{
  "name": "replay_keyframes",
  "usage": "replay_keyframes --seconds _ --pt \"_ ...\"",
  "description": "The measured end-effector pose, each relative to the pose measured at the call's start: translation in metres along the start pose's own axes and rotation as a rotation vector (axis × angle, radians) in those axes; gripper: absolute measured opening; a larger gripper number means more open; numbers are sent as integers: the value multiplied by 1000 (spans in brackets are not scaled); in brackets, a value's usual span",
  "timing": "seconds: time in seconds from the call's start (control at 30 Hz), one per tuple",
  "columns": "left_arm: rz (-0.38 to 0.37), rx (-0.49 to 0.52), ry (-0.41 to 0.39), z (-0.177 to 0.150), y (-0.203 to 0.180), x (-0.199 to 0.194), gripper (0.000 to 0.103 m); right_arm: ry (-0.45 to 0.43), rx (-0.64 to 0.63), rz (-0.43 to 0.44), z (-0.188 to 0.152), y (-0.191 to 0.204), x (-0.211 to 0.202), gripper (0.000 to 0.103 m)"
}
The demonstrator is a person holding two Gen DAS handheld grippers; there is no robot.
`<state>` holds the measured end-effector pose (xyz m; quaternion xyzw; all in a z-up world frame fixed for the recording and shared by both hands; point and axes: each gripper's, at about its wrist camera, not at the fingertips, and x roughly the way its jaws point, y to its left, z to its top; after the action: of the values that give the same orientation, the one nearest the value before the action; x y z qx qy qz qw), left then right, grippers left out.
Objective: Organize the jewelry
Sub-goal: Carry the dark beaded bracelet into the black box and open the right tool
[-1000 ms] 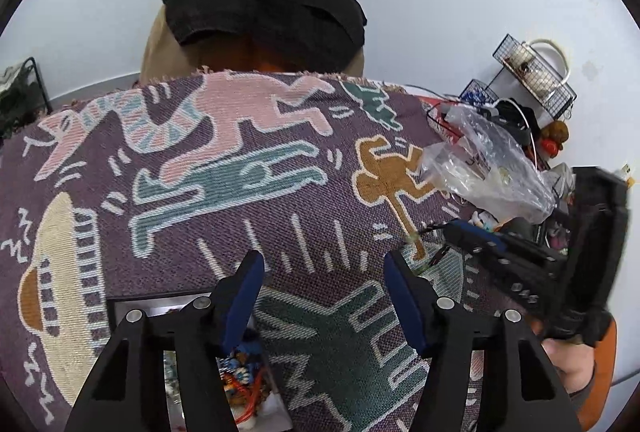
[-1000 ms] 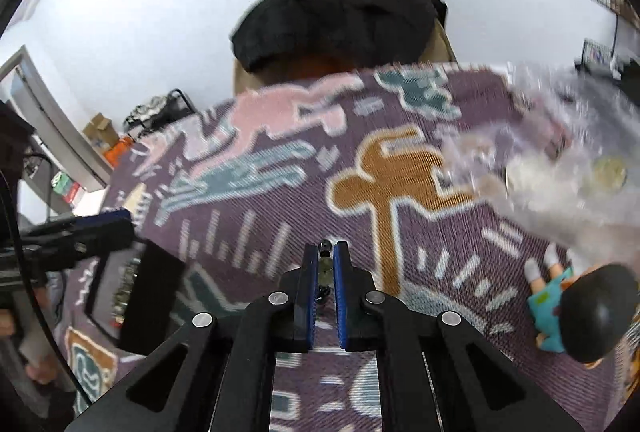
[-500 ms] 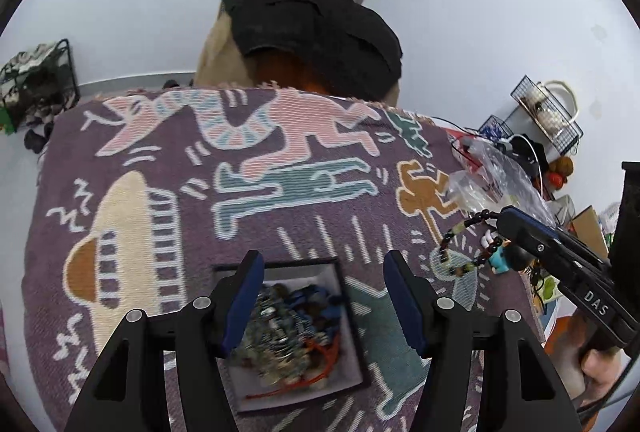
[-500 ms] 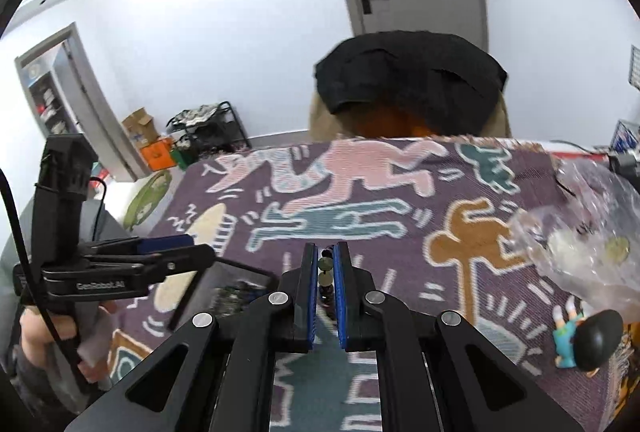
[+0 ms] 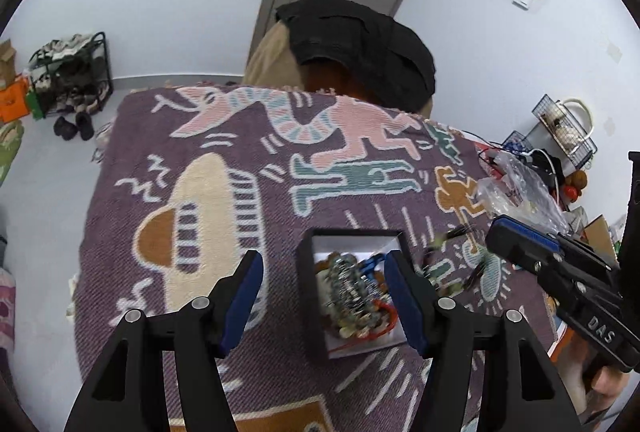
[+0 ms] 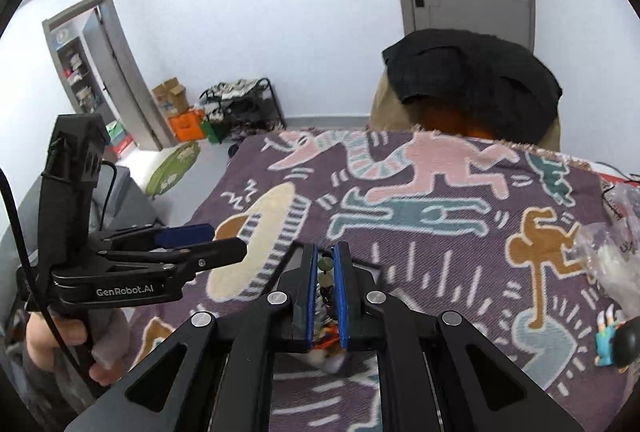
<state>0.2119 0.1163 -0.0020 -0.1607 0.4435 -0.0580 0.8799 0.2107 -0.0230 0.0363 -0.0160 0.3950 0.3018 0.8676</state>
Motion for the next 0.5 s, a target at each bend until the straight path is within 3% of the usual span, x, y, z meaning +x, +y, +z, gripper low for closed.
replay_keyframes --seconds 0.03,0.1,0.2,0.37,0.5 --pt "12 -3 -1 -1 2 -2 68 7 7 8 -1 2 1 44" --pt "28 -9 -16 -4 5 -9 78 -21 20 10 -4 4 -5 60" --pt "25 -20 -47 -8 8 -21 94 -37 36 24 -8 5 -14 60" --pt "18 -13 -76 -12 1 -35 95 -39 74 16 -18 -2 -27 61" --pt "16 -7 -92 -15 -7 -43 95 -47 105 1 -26 -13 -40 67"
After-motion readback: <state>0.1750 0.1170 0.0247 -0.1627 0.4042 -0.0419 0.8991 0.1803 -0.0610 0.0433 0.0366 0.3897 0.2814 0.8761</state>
